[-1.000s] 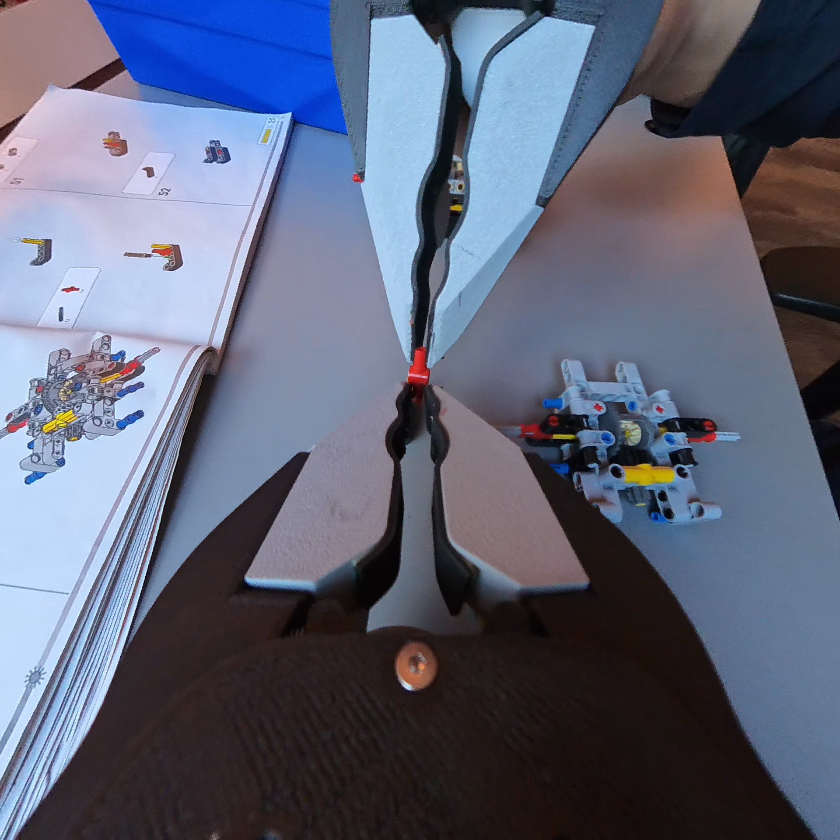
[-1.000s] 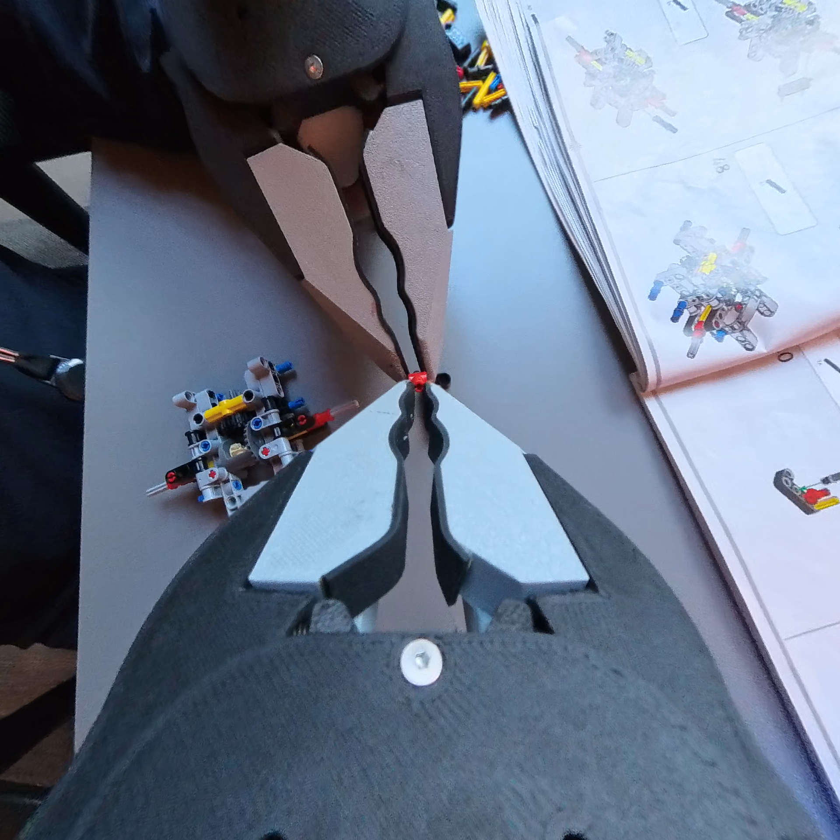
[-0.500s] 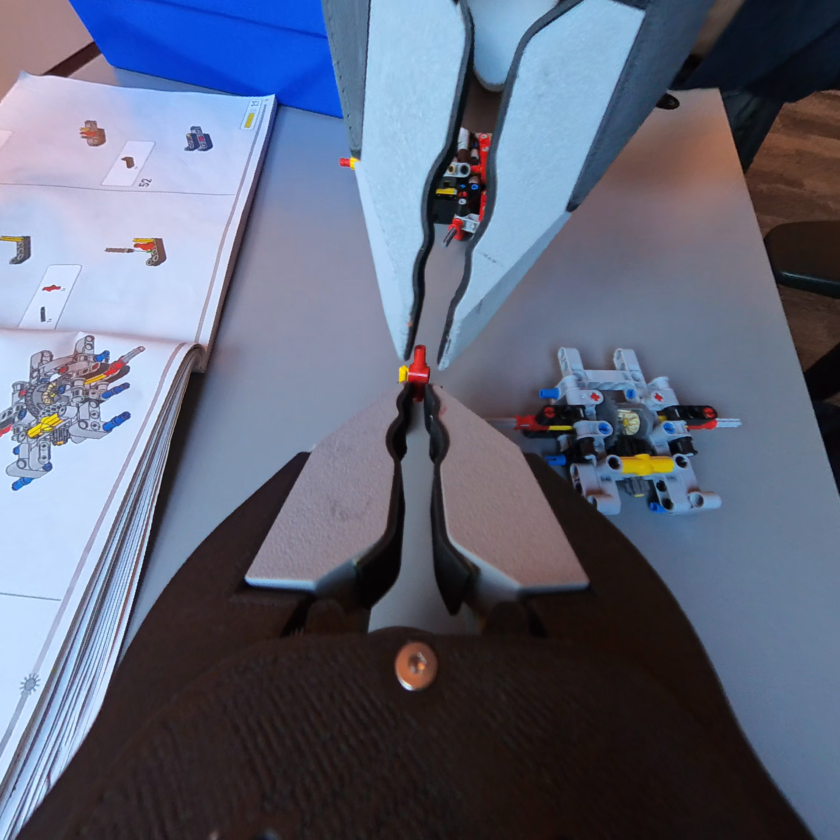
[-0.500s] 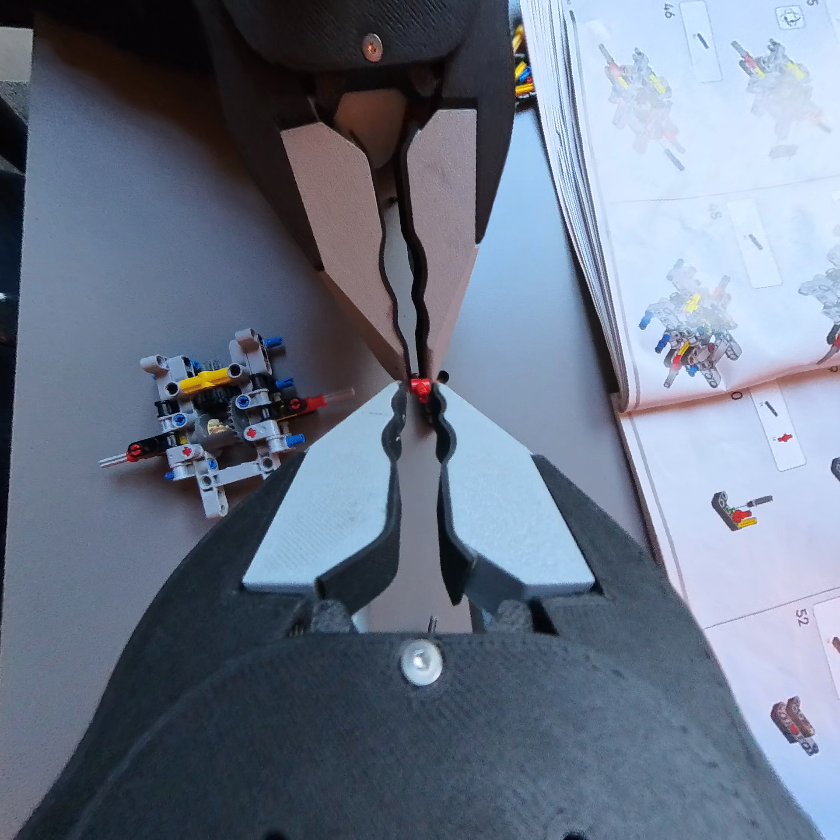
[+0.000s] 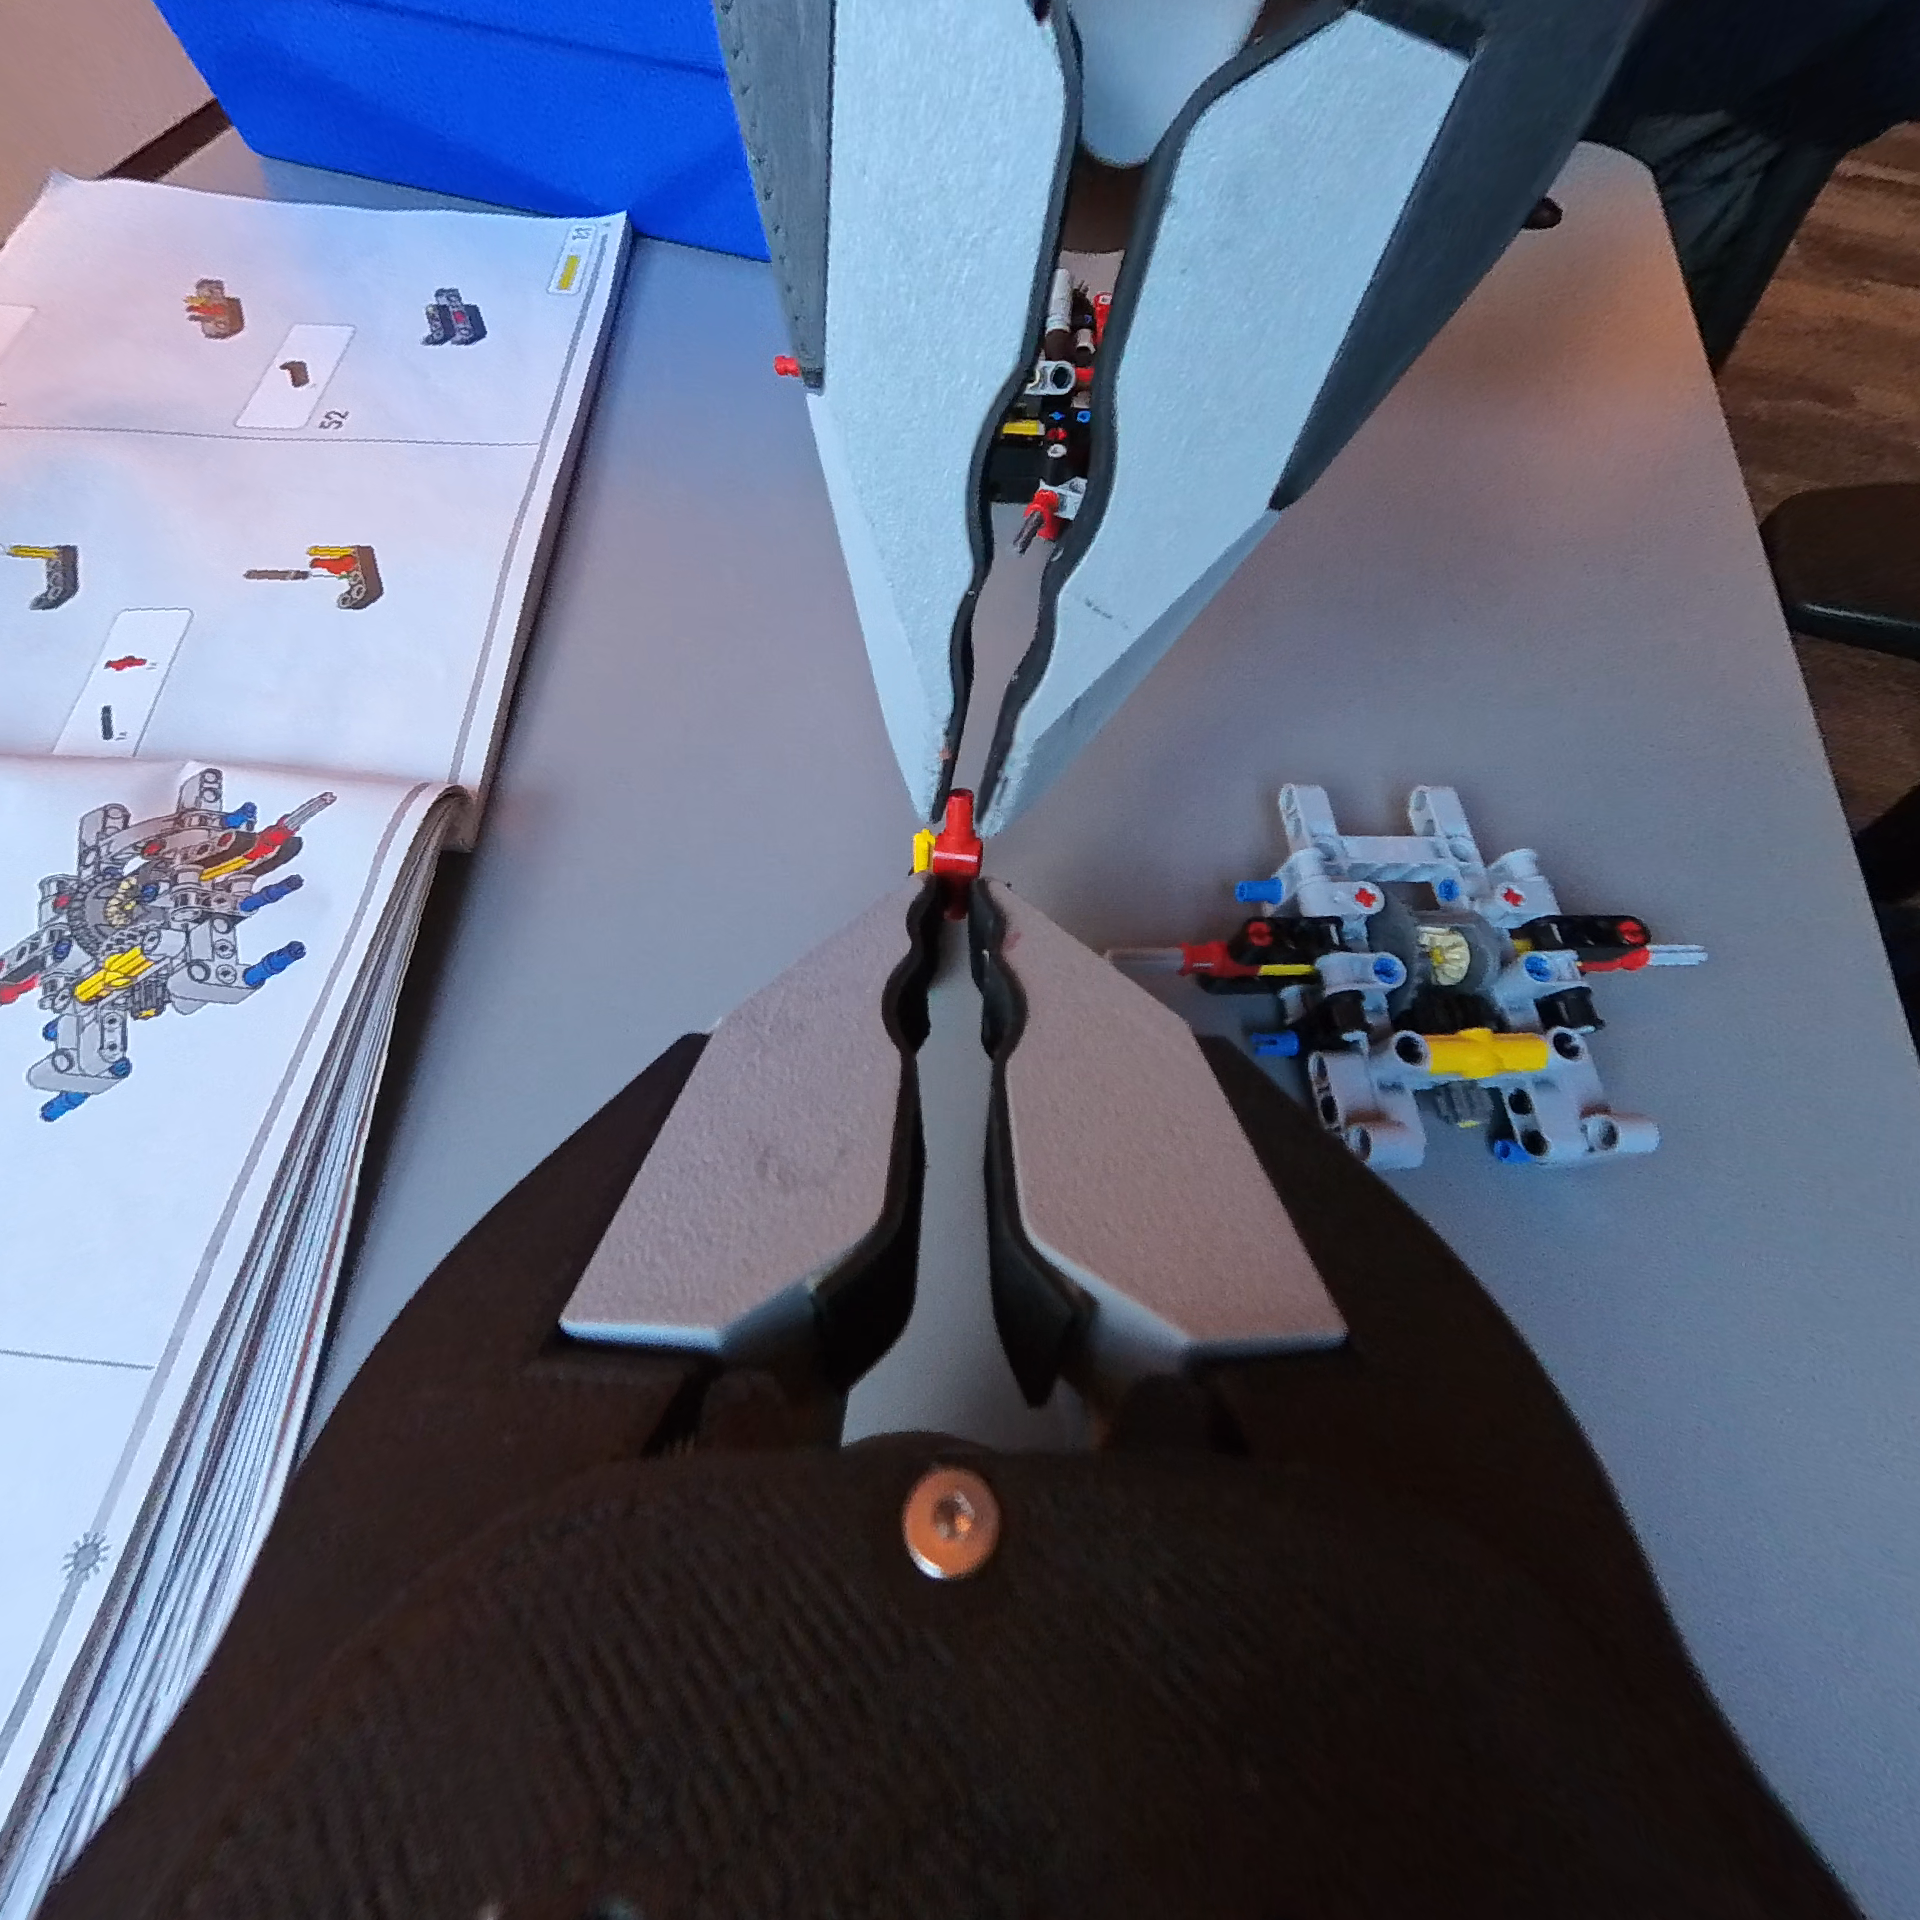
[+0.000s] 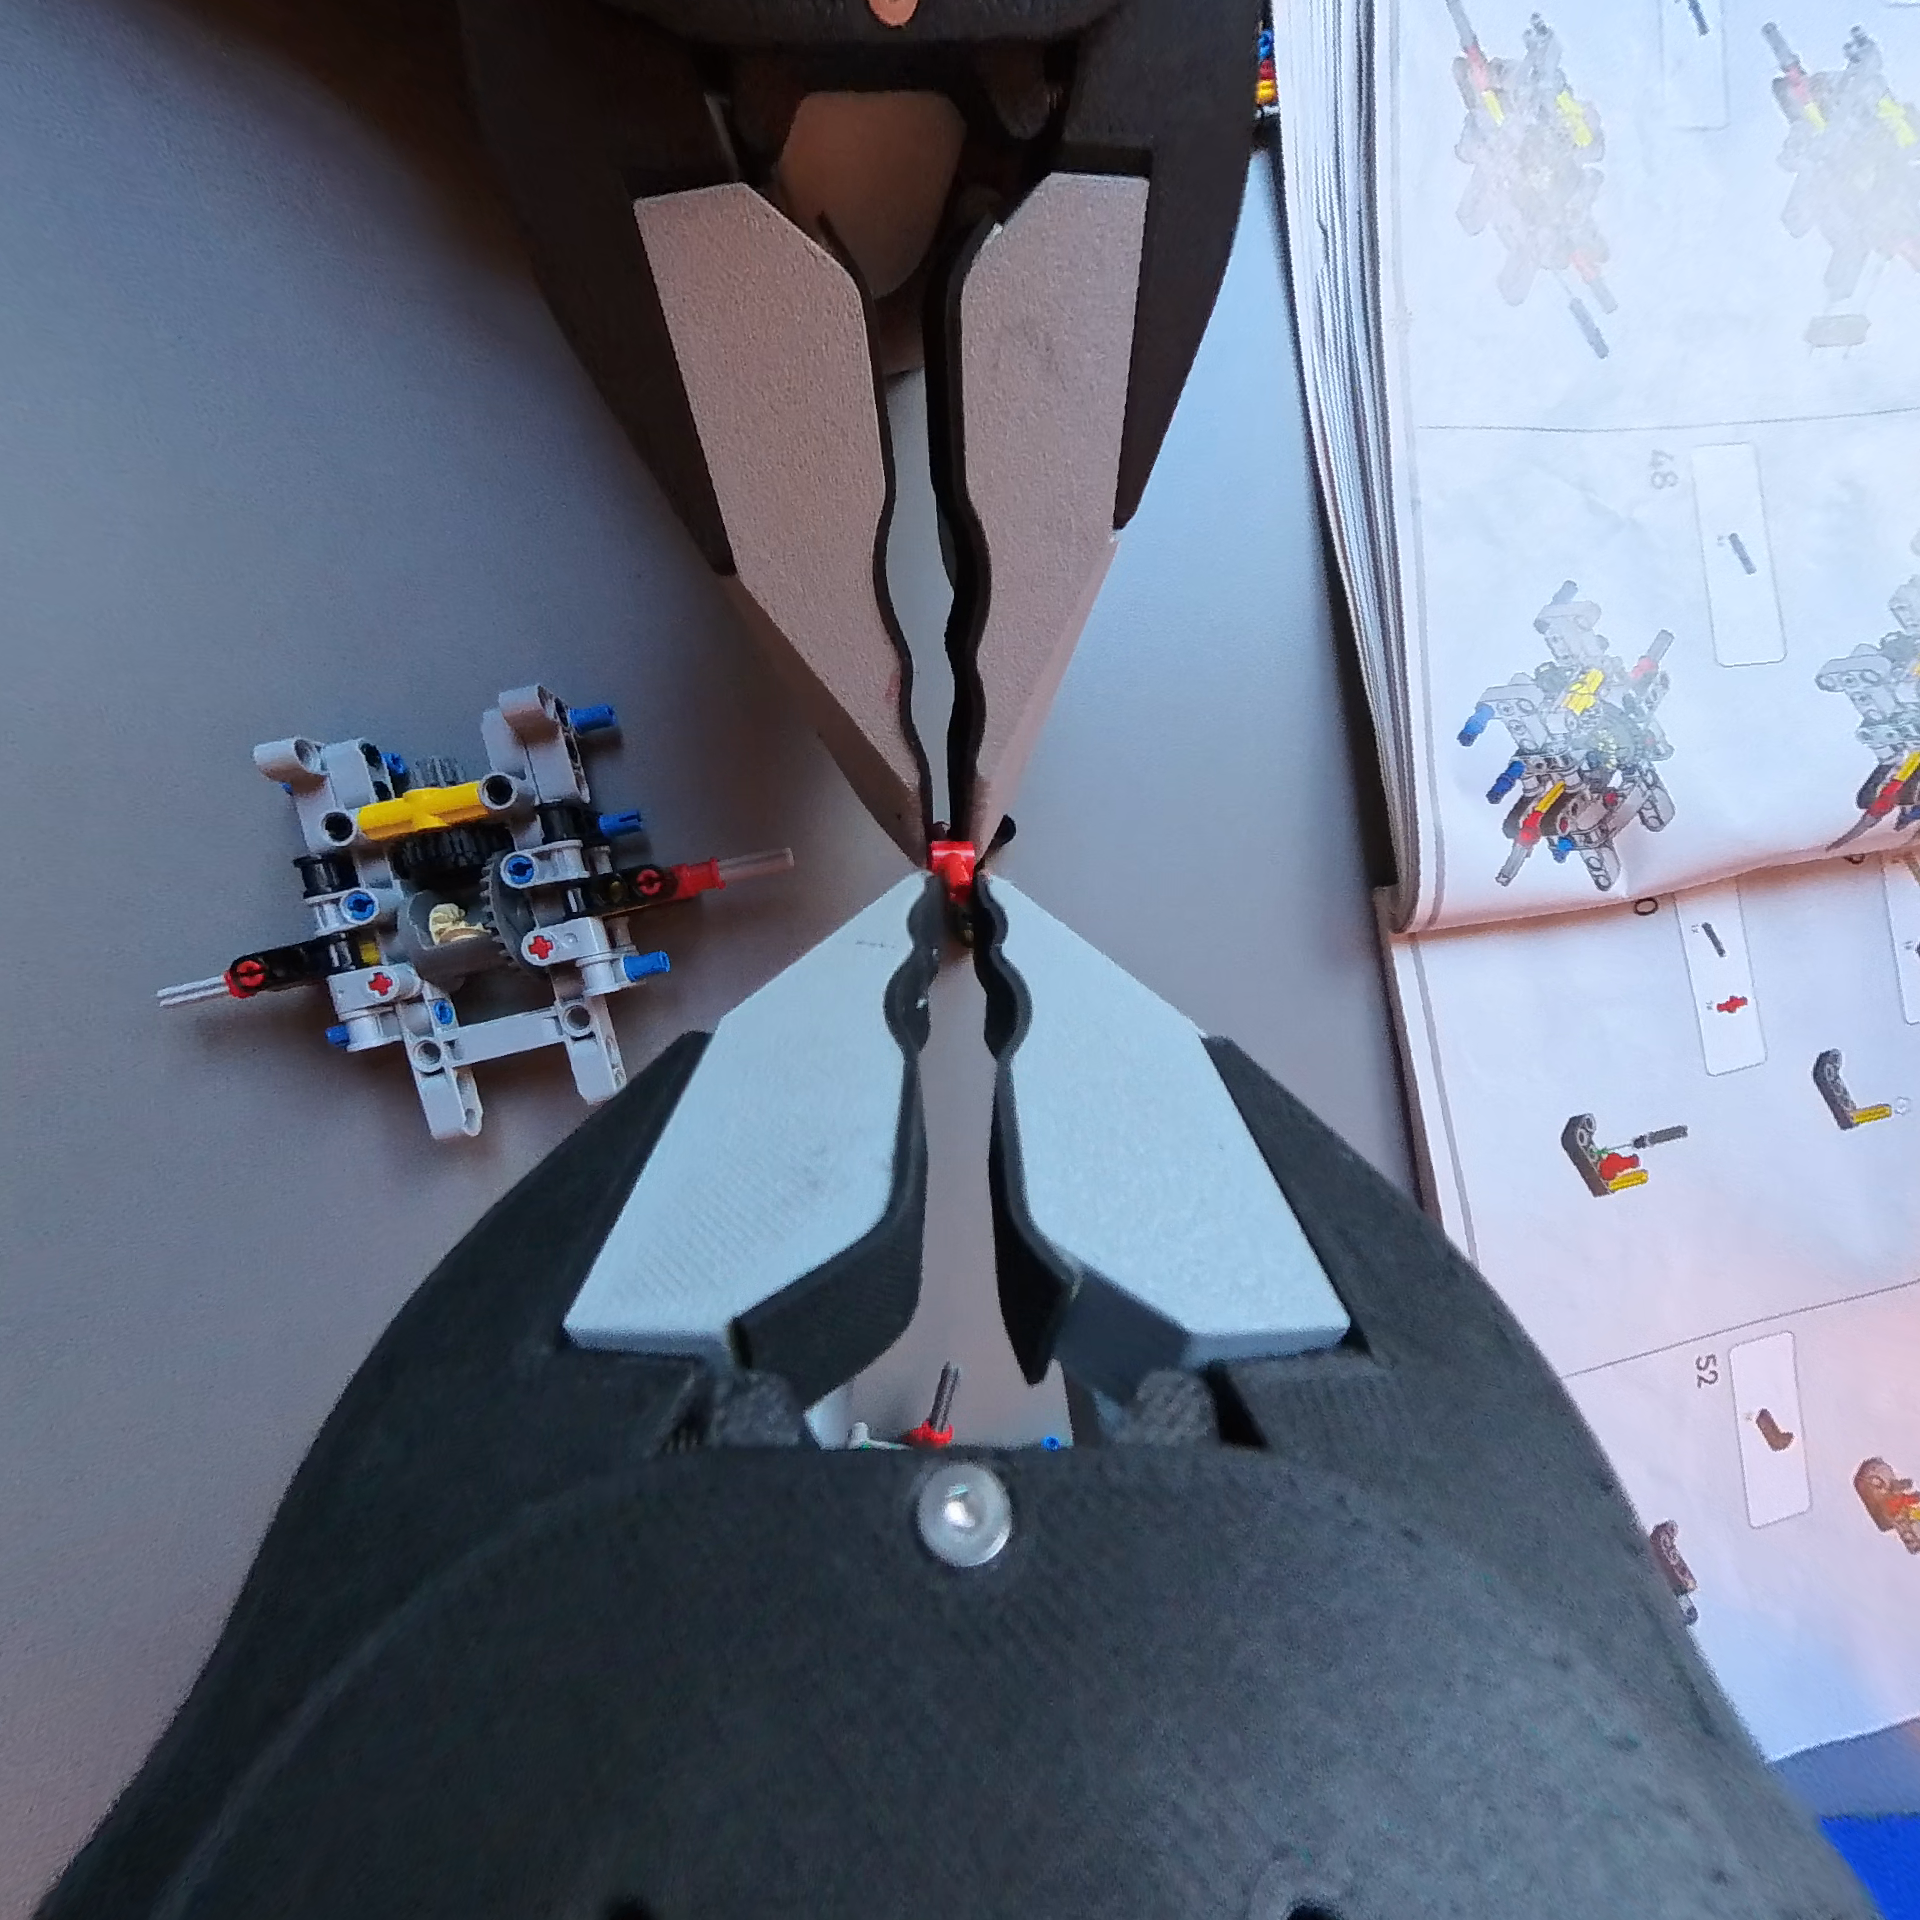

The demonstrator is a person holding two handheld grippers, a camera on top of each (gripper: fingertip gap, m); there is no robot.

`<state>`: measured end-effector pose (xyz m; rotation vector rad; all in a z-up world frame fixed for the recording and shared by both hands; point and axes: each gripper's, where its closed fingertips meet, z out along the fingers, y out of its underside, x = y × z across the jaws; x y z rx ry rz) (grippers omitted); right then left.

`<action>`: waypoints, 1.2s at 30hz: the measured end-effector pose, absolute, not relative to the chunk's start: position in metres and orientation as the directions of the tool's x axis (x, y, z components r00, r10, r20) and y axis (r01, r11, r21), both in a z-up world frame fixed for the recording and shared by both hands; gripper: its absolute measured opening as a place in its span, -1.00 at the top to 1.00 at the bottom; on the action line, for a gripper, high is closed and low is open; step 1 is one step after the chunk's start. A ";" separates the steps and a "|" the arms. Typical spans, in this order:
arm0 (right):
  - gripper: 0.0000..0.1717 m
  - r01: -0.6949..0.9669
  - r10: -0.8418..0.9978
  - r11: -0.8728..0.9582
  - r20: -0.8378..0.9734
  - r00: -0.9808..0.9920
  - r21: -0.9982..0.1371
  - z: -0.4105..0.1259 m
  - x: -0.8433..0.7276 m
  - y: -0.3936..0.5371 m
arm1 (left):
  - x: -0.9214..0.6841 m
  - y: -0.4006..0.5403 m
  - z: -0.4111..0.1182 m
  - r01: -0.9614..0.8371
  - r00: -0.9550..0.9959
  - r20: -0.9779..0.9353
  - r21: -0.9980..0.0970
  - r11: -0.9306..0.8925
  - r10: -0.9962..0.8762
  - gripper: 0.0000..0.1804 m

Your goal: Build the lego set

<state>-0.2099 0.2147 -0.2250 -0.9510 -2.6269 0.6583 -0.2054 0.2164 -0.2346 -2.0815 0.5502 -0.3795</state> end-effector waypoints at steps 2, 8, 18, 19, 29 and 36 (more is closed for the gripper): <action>0.99 0.530 0.656 0.682 0.101 -0.748 -0.505 -0.225 -0.210 0.215 | -0.205 0.216 -0.234 -0.235 0.852 0.057 -0.847 -0.477 -0.521 0.98; 0.96 0.525 0.651 0.684 0.098 -0.753 -0.505 -0.226 -0.209 0.214 | -0.205 0.216 -0.236 -0.245 0.850 0.052 -0.843 -0.480 -0.524 0.98; 0.99 0.523 0.643 0.701 0.111 -0.758 -0.485 -0.227 -0.209 0.214 | -0.205 0.216 -0.238 -0.258 0.852 0.040 -0.835 -0.486 -0.522 0.98; 1.00 0.525 0.642 0.704 0.112 -0.758 -0.478 -0.227 -0.209 0.215 | -0.205 0.216 -0.238 -0.254 0.854 0.042 -0.836 -0.487 -0.519 0.98; 1.00 0.504 0.548 0.832 0.202 -0.812 -0.231 -0.239 -0.208 0.227 | -0.221 0.216 -0.258 -0.328 0.874 -0.017 -0.759 -0.563 -0.486 0.74; 1.00 0.432 0.439 0.898 0.249 -0.863 -0.084 -0.239 -0.207 0.225 | -0.218 0.218 -0.266 -0.347 0.854 0.019 -0.725 -0.595 -0.520 0.86</action>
